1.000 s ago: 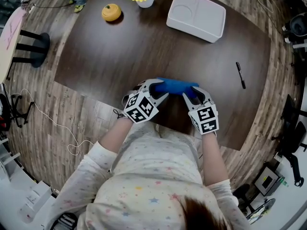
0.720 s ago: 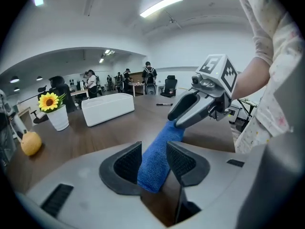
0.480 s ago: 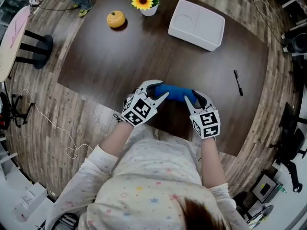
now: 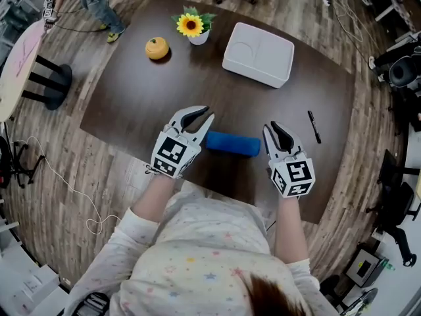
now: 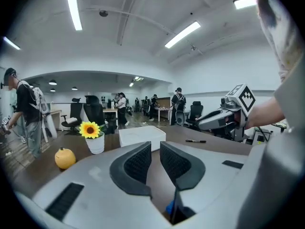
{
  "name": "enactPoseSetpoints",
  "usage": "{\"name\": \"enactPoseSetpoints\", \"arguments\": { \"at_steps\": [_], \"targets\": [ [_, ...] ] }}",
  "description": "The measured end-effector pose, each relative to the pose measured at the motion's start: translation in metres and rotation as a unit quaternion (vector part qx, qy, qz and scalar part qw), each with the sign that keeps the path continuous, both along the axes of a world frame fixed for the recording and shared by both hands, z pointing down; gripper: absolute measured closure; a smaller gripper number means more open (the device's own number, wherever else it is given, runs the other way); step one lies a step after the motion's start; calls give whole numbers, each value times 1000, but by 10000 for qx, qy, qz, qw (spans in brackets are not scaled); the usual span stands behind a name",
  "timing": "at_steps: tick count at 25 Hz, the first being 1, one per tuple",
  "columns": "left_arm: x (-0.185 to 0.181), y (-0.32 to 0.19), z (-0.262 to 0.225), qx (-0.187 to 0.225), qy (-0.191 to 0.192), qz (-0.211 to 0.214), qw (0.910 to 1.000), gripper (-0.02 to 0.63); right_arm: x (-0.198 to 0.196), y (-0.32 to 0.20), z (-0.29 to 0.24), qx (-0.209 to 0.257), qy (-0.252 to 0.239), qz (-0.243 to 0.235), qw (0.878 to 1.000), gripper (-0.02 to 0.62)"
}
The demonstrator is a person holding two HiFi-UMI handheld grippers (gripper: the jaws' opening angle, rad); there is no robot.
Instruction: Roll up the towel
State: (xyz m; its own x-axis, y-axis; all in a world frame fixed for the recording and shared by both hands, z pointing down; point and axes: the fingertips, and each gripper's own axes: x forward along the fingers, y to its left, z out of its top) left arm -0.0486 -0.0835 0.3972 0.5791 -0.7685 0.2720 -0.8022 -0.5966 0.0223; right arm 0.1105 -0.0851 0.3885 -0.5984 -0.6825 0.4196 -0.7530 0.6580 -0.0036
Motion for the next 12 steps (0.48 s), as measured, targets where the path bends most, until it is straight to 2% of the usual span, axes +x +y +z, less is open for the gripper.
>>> {"name": "enactPoseSetpoints", "arguments": {
  "at_steps": [3, 6, 12],
  "targets": [
    [-14, -12, -25, 259, 12, -241, 9994, 558, 12, -12, -32, 306, -161, 179, 9992, 537],
    [-28, -19, -50, 461, 181, -469, 9977, 569, 21, -19, -62, 619, -317, 414, 9967, 549],
    [-49, -23, -89, 617, 254, -663, 9956, 586, 31, -20, -110, 1031, -539, 714, 9906, 594]
  ]
}}
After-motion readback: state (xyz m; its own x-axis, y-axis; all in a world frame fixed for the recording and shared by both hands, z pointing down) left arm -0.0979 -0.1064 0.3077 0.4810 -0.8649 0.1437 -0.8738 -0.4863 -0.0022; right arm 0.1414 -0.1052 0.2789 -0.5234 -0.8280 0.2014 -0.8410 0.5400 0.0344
